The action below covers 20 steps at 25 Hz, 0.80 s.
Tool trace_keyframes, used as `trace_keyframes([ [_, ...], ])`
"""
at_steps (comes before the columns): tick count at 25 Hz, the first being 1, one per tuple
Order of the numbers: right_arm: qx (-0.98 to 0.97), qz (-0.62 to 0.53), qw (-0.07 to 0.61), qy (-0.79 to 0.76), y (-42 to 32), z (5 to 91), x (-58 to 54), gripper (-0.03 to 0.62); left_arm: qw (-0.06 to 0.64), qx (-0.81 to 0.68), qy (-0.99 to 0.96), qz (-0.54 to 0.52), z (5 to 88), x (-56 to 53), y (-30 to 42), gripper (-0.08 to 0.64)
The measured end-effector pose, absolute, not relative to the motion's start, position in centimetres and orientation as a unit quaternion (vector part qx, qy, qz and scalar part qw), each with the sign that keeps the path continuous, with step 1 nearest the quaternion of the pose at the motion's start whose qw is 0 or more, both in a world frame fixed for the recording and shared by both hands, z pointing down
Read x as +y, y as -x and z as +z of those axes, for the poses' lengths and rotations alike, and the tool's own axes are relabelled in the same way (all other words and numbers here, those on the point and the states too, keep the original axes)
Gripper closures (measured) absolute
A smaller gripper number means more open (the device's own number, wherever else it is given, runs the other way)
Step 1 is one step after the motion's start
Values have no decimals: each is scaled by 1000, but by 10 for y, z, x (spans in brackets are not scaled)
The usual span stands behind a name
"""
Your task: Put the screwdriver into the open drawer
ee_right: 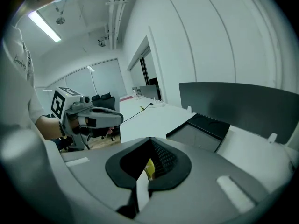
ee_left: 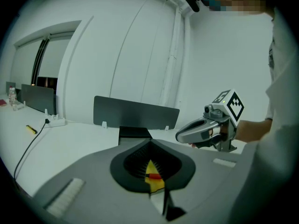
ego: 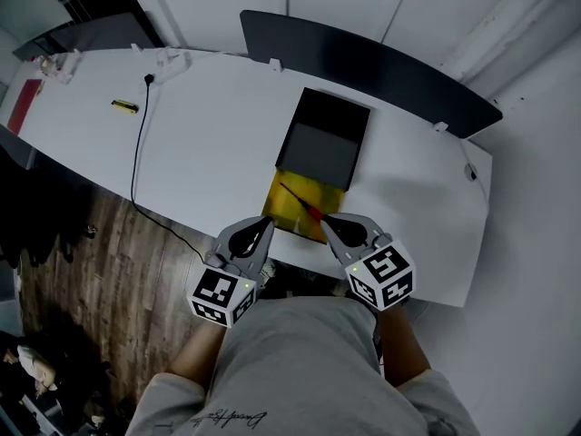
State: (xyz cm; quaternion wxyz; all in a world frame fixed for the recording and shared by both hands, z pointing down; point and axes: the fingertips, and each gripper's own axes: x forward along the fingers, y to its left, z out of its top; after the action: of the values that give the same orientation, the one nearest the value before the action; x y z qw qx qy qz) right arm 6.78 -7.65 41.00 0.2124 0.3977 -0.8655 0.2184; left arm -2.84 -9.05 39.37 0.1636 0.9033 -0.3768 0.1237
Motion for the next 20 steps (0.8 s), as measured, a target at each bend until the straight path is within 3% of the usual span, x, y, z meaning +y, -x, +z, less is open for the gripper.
trace_keyframes([
  [20, -872, 208, 211, -389, -57, 407, -81, 580, 158, -380, -904, 116, 386, -96, 30, 560],
])
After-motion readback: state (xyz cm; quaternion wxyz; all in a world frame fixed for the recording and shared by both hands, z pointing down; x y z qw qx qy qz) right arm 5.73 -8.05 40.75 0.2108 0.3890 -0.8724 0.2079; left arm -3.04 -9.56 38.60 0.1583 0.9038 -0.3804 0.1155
